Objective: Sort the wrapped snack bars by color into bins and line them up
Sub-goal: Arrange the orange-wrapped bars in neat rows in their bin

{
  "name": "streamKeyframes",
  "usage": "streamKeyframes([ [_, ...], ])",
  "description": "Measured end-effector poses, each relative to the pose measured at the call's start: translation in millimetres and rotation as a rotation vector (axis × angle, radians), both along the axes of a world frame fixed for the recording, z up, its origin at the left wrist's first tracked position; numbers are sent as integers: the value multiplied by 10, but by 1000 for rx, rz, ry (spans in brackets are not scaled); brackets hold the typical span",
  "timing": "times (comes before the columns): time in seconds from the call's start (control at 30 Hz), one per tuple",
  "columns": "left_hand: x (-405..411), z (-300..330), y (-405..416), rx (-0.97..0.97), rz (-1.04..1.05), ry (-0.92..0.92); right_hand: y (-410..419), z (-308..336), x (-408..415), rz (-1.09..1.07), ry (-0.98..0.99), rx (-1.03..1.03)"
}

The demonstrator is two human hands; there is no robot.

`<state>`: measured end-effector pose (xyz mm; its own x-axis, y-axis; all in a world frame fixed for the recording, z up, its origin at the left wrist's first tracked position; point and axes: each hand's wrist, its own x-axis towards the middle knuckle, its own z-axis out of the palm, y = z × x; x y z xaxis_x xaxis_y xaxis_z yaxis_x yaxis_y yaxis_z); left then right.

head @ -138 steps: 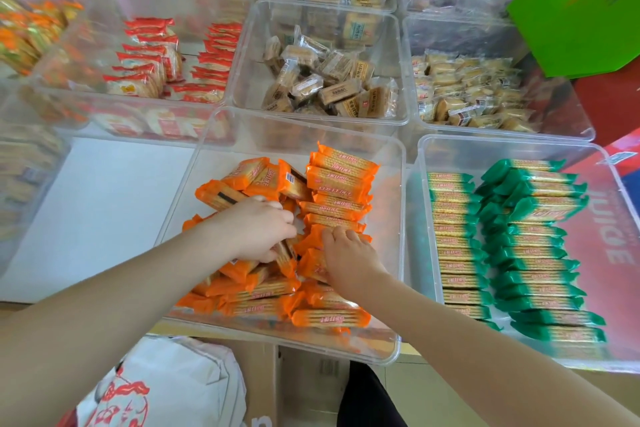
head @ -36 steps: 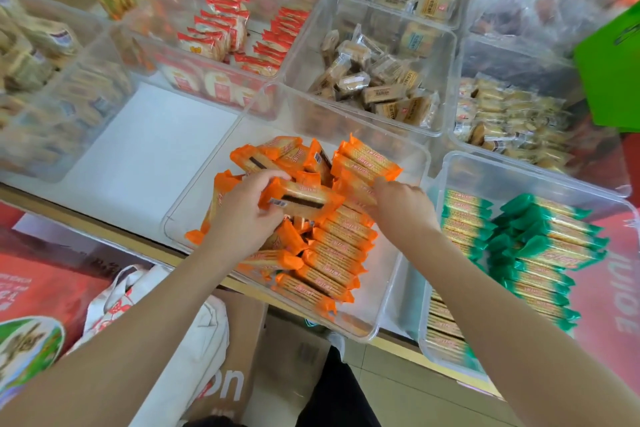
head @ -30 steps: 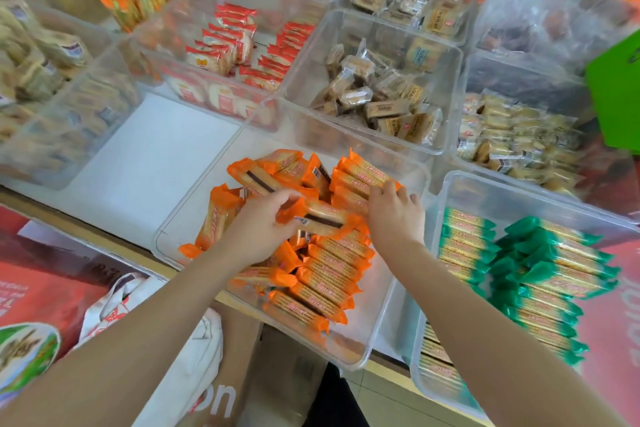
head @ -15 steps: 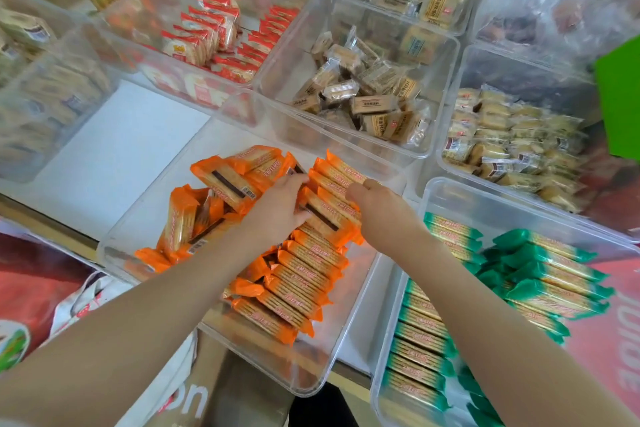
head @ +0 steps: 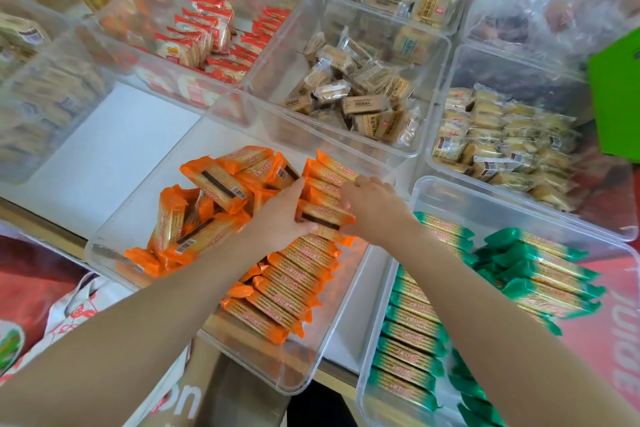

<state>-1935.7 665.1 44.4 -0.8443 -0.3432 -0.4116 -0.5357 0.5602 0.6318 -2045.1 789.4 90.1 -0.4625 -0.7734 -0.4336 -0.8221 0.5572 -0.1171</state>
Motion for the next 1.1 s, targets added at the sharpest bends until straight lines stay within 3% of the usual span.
streamKeyframes([
  [0.2, -55, 47, 238, -144, -93, -35, 38, 46, -67, -7, 0, 97],
  [0.33, 21, 91, 133, -177, -43, 77, 33, 107, 63, -16, 96, -116],
  [0.4, 169, 164, 37, -240, -41, 172, -28, 95, 136, 62, 100, -204],
  [0.5, 479, 293, -138, -353, -41, 245, -162, -59, 232, 272, 68, -124],
  [0.67, 929, 360, -345, -448, 25, 145, -205, -233, 264, 348, 302, -34],
  [0.8, 1040, 390, -359, -540, -140, -64, -289, -201, 428, 285, 331, -94],
  [0.93, 1091, 410, -315, -723, -168, -223, -412, -111, 700, 249, 138, -279],
  [1.1, 1149, 474, -343, -765, -77, -117, -482, -212, 1033, 115, -180, -272],
])
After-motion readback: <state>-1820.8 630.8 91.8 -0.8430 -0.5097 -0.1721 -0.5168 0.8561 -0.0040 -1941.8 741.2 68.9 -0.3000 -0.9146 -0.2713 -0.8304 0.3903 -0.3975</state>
